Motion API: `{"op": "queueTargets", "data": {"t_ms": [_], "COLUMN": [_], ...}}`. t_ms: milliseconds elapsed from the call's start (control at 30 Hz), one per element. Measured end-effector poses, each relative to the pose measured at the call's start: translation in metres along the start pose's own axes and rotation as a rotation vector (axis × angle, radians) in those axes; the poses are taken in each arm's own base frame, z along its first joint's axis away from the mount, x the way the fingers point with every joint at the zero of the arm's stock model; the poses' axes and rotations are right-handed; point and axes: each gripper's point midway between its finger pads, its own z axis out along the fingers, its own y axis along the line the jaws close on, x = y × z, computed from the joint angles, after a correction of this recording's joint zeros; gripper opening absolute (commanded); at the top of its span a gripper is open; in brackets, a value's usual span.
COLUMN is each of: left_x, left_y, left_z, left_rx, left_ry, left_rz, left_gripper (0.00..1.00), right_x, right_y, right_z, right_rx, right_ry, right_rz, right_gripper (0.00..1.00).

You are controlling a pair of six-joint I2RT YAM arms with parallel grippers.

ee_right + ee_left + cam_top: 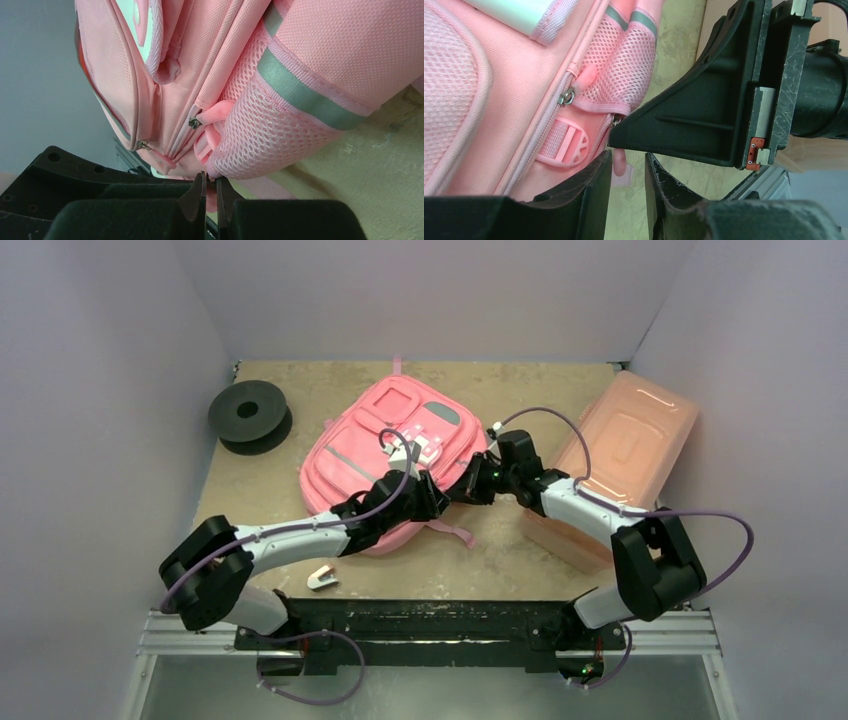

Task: Pack the student bag
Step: Zip the student bag at the center of the board.

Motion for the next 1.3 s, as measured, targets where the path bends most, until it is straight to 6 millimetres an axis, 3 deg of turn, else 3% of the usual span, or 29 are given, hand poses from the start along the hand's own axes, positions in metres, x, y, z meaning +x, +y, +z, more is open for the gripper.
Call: {"op": "queueTargets", "data": {"t_ms": [167,467,533,600,733,867,1033,1167,1300], "left_x": [0.008,0.012,0.012,0.014,0.016,0.017,0.021,0.023,0.026], "left_y": [0.001,0.002,0.001,0.001,0.004,0.011,0.016,0.018,0.022], "left_z": [0.01,0.012,0.013,0.015,0.019,0.018,0.017,0.016,0.015], "left_rx": [-0.009,-0.019,-0.017,-0.02,-0.045,-0.088,-0.112,-0.119,-0.133], "left_ry": [0.028,0.046,0.05,0.06,0.078,0.089,0.107,0.114,0.128], "left_rz": [0.0,-0.016,-0.017,-0.015,-0.006,0.01,0.015,0.017,0.02], "left_gripper": [0.18,0.19,0.14,0.0,0.0,0.0,0.0,0.0,0.0], "right_x": [0.0,0.0,-0.001,-0.001,-0.003,-0.014,-0.047,-0.063,-0.06], "right_y": [-0.002,-0.002,-0.001,-0.001,-0.004,-0.011,-0.006,-0.014,-0.039], "right_z": [0.0,0.001,0.0,0.0,0.0,-0.007,-0.021,-0.008,0.011], "right_rx": [0.008,0.007,0.005,0.004,0.016,0.08,0.16,0.207,0.272], "right_ry": [-0.005,-0.007,-0.009,-0.011,-0.022,-0.077,-0.209,-0.236,-0.209], "right_rz": [0.006,0.013,0.013,0.013,-0.005,-0.115,-0.247,-0.232,-0.178], "right_gripper": [0.0,0.0,0.0,0.1,0.39,0.6,0.63,0.64,0.48]}}
